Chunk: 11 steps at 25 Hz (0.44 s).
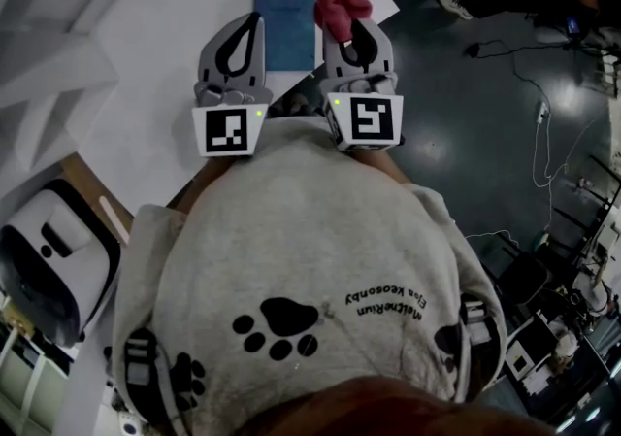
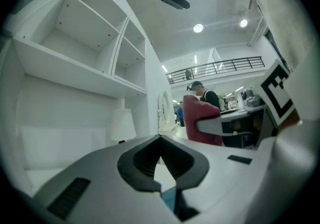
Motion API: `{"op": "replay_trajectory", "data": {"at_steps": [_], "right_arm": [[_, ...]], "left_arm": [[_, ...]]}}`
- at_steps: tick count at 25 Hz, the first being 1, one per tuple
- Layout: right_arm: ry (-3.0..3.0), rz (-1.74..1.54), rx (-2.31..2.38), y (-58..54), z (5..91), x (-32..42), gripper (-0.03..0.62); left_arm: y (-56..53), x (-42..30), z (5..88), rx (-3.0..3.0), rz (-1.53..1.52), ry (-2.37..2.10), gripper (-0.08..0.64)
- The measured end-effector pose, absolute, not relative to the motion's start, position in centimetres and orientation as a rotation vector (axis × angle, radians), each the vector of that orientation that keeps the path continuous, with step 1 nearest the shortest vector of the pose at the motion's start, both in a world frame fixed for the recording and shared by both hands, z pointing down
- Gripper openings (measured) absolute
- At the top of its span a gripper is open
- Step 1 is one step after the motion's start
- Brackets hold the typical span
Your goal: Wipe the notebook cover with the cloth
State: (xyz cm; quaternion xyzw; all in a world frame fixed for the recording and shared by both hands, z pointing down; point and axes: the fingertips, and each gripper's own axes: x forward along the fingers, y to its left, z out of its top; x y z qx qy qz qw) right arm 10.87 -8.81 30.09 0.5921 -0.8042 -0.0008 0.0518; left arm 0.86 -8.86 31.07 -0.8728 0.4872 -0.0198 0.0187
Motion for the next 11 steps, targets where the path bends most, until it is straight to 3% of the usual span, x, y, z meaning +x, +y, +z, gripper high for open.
{"op": "replay_trajectory", "data": {"at_steps": [11], "right_arm": [[-2.452,-0.028,1.811,-8.52,30.27,11.48,0.060]], "left_arm": [[-8.78,1.61,30.94,-2.717,-0.028,1.517,0.012]]}}
